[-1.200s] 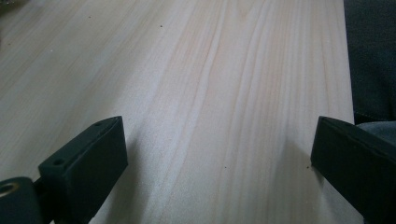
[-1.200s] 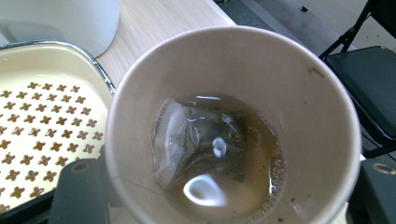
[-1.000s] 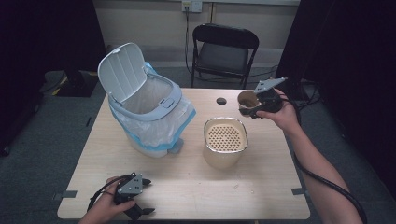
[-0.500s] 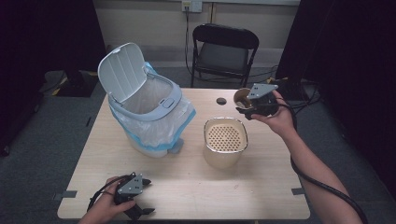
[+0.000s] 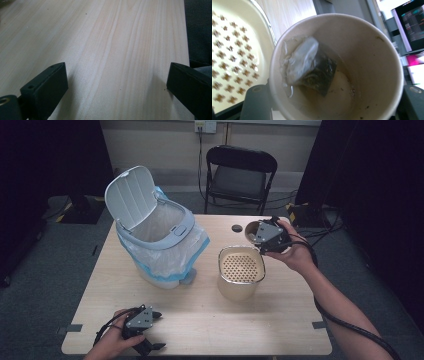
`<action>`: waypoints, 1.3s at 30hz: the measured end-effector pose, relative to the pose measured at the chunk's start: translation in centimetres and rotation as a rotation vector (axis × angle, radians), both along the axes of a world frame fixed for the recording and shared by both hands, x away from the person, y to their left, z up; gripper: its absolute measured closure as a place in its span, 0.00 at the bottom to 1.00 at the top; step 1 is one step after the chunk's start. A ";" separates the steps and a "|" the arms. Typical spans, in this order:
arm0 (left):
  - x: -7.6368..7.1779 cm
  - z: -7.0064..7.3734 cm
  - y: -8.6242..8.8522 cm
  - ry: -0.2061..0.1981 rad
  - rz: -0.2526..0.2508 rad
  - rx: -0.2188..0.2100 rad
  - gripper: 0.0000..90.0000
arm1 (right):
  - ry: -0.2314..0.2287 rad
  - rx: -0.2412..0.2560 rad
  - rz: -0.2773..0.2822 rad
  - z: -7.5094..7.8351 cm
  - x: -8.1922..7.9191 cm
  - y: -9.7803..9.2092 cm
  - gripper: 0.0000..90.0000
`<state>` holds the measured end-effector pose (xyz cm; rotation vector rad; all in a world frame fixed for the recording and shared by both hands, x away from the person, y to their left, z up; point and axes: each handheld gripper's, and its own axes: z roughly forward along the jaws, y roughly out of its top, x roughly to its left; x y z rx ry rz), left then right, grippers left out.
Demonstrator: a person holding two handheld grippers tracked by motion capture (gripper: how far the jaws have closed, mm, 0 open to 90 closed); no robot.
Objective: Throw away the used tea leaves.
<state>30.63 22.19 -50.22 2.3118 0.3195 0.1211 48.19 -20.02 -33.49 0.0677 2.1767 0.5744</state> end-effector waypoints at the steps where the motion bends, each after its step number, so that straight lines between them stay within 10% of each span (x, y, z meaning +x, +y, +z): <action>1: 0.0 0.0 0.0 0.000 0.000 0.000 0.03 | -0.020 -0.029 0.004 -0.1 -0.2 0.2 0.33; 8: 0.0 0.0 0.0 0.002 -0.001 -0.002 0.03 | -0.177 -0.188 0.009 -0.9 -1.5 1.1 0.33; 11: 0.0 0.0 0.0 0.004 -0.001 -0.001 0.03 | -0.299 -0.369 0.028 -1.8 -2.1 1.7 0.33; 21: 0.0 0.0 0.0 0.004 -0.001 -0.001 0.03 | -0.559 -0.656 0.095 -3.3 -3.7 3.3 0.33; 30: 0.0 0.0 0.0 0.004 -0.002 -0.001 0.03 | -0.616 -0.652 0.083 -2.4 -3.9 3.3 0.33; 31: 0.0 0.0 0.0 0.004 -0.002 -0.001 0.03 | -0.595 -0.630 0.055 -2.1 -3.8 3.3 0.33; 32: 0.0 0.0 0.0 0.004 -0.002 -0.001 0.03 | -0.448 -0.486 0.021 -1.3 -3.6 3.2 0.33; 36: 0.0 0.0 0.0 0.004 -0.001 -0.001 0.03 | -0.121 -0.196 -0.041 0.2 -2.2 2.5 0.33; 39: 0.0 0.0 0.0 0.004 -0.001 -0.001 0.03 | -0.006 -0.089 -0.058 0.7 -1.7 2.1 0.33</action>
